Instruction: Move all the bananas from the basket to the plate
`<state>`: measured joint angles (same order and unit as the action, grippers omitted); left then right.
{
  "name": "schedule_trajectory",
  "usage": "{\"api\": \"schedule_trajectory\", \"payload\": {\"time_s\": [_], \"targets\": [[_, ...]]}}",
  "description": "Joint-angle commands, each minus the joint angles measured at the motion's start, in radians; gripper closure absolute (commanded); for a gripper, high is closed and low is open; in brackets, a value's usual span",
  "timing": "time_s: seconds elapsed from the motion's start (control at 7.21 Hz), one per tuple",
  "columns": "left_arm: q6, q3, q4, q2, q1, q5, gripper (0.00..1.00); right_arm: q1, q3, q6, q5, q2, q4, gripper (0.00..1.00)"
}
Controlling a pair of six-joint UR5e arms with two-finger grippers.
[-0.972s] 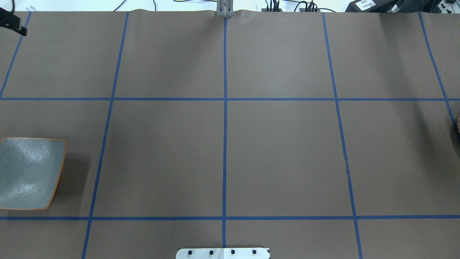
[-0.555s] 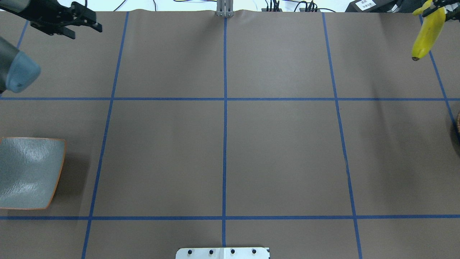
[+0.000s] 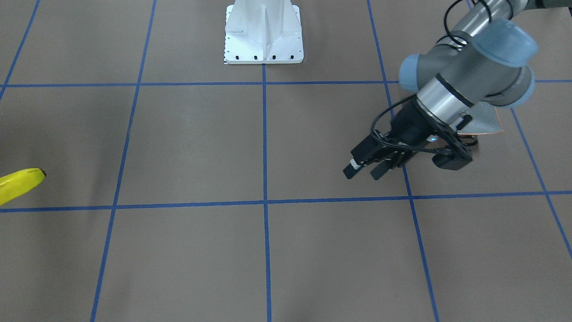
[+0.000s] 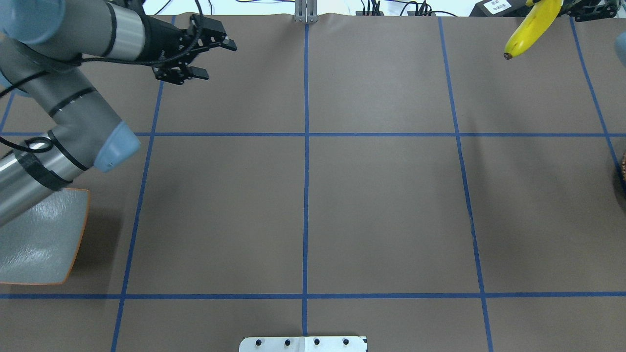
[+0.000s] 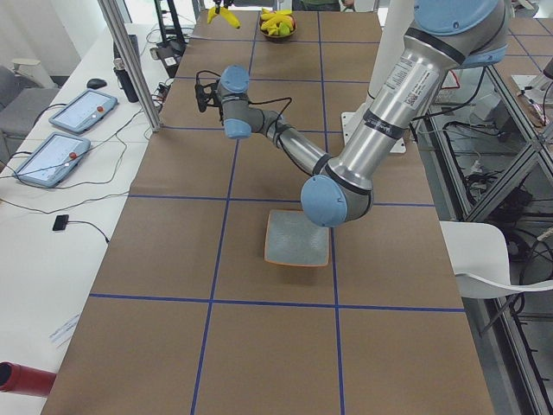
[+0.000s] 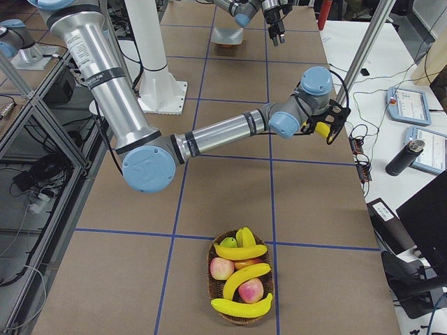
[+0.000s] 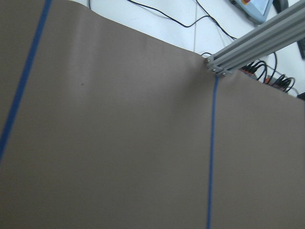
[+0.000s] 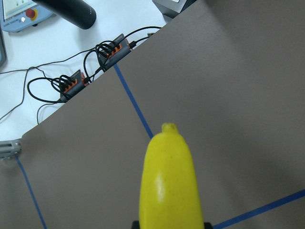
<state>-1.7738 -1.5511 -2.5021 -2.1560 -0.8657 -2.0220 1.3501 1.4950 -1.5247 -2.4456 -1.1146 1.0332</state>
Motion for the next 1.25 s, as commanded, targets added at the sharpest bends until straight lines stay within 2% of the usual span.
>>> {"api": "schedule_trajectory", "payload": {"time_s": [0.0, 0.14, 0.42, 0.69, 0.83, 0.97, 1.11], "targets": [[-0.265, -0.001, -0.078, -0.040, 0.101, 0.159, 0.00, -0.072, 0.062, -0.215, 0.117, 0.007, -0.042, 1.00], [-0.323, -0.003, -0.078, -0.057, 0.134, 0.214, 0.00, -0.101, 0.092, -0.256, 0.152, 0.010, -0.068, 1.00], [-0.384, -0.007, -0.087, -0.080, 0.174, 0.245, 0.00, -0.134, 0.093, -0.258, 0.158, 0.018, -0.194, 1.00], [-0.441, -0.004, -0.162, -0.099, 0.285, 0.429, 0.00, -0.163, 0.105, -0.261, 0.165, 0.042, -0.225, 1.00], [-0.459, -0.003, -0.207, -0.102, 0.318, 0.474, 0.00, -0.178, 0.105, -0.268, 0.171, 0.065, -0.254, 1.00], [-0.542, -0.004, -0.233, -0.100, 0.329, 0.492, 0.00, -0.212, 0.123, -0.331, 0.222, 0.090, -0.265, 1.00], [-0.564, -0.007, -0.239, -0.091, 0.327, 0.493, 0.00, -0.276, 0.132, -0.385, 0.334, 0.100, -0.304, 1.00]]}}
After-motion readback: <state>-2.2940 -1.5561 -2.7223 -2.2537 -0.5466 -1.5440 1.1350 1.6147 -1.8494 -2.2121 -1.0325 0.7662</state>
